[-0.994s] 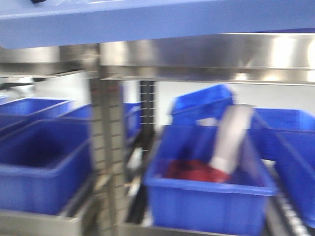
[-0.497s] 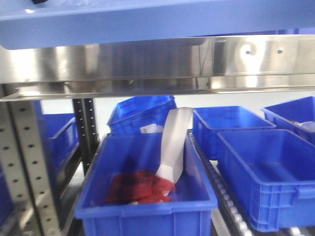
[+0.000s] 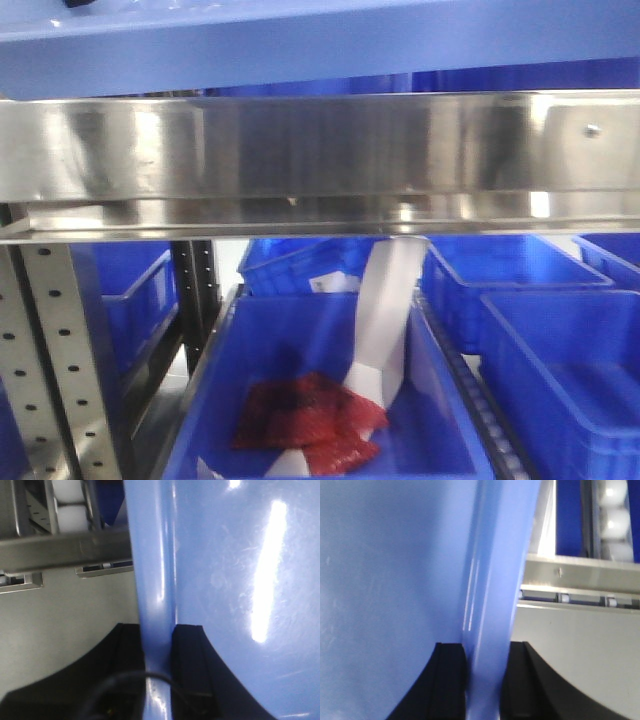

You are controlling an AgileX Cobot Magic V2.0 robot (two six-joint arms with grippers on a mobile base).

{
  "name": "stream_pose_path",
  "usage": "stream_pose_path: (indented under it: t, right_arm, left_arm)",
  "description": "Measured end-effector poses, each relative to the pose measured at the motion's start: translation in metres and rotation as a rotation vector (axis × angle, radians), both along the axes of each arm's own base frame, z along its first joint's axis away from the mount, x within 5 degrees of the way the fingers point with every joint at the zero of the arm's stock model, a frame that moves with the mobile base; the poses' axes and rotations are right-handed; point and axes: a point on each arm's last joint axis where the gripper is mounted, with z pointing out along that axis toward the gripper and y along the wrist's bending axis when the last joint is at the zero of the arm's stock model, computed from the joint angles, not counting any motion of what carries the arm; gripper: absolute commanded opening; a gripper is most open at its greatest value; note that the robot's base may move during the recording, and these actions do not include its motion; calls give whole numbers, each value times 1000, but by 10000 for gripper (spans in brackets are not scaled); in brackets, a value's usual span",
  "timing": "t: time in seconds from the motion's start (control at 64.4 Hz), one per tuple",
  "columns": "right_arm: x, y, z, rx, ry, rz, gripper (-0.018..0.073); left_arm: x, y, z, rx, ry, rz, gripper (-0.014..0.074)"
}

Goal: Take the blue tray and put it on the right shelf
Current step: 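Raise the held tray above the upper metal shelf edge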

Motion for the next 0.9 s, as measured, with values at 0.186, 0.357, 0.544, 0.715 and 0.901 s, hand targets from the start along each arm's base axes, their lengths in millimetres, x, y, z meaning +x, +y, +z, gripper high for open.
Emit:
stream_pose_path:
  t: [0.186,0.357,0.544,0.715,0.901]
  right_arm:
    - [0,0,0,0,0,0,55]
    - [0,0,0,0,0,0,55]
    - [0,0,0,0,0,0,55]
    - [0,0,0,0,0,0,55]
    - [0,0,0,0,0,0,55]
  left_arm:
    - [0,0,0,0,0,0,-49]
    - [0,0,0,0,0,0,-49]
    - [0,0,0,0,0,0,-49]
    - [0,0,0,0,0,0,-49]
    - [0,0,0,0,0,0,-48]
